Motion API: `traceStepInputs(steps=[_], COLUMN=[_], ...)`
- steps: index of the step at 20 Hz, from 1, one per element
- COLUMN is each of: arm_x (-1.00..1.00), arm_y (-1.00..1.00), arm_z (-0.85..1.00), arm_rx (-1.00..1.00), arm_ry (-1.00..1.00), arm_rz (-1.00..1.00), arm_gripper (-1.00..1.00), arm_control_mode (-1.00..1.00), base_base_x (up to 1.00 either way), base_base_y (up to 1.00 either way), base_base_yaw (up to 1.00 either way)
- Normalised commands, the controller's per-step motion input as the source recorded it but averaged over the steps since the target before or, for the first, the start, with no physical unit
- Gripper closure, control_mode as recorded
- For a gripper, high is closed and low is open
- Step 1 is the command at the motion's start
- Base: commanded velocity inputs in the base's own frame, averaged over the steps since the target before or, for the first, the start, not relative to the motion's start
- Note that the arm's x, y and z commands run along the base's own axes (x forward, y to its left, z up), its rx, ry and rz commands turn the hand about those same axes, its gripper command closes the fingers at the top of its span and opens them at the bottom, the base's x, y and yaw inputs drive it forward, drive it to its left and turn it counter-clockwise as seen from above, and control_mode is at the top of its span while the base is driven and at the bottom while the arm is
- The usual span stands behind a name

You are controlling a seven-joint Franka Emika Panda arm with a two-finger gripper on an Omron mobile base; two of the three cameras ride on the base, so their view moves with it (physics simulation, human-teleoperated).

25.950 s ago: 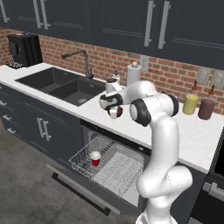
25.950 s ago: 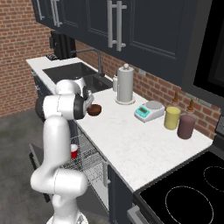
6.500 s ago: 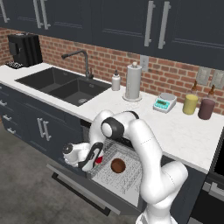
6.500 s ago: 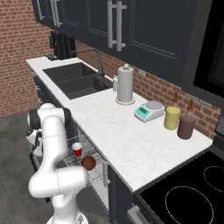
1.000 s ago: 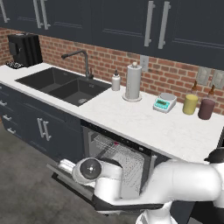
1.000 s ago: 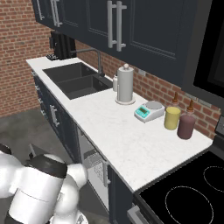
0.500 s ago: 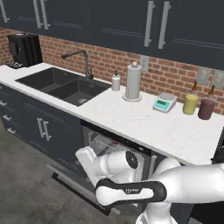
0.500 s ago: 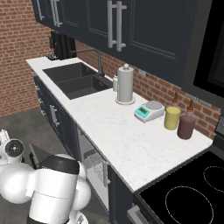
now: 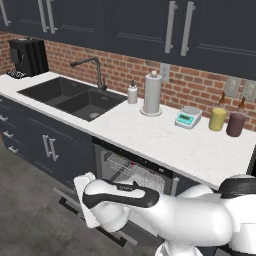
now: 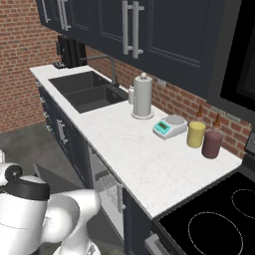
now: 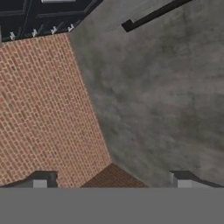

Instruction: Pick up the cup and bowl from the counter, place them in the dishwasher, and close the dishwasher door.

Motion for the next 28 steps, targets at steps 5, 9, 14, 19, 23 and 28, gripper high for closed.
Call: traceStepInputs(steps=[5, 9, 14, 19, 23, 28], arm_x=[-0.24, -0.1, 0.0, 0.0, 0.0, -0.04], arm_y=[0.23, 0.37, 0.63, 0.71, 0.57, 0.31], arm_z=[-0.06, -0.19, -0.03, -0.03, -0.22, -0.44], arm_rx=[-0.01, -0.15, -0.29, -0.37, -0.34, -0.33], arm_ry=[0.01, 0.01, 0.1, 0.18, 0.15, 0.07], arm_rz=[0.0, -0.02, -0.07, -0.13, -0.14, -0.15], arm_gripper=[-1.0, -1.0, -1.0, -1.0, -1.0, -1.0], arm_control_mode=[-1.0, -1.0, -1.0, -1.0, -1.0, -1.0], base_base_x=[0.0, 0.0, 0.0, 0.0, 0.0, 0.0], base_base_y=[0.0, 0.0, 0.0, 0.0, 0.0, 0.0], base_base_yaw=[0.0, 0.0, 0.0, 0.0, 0.0, 0.0])
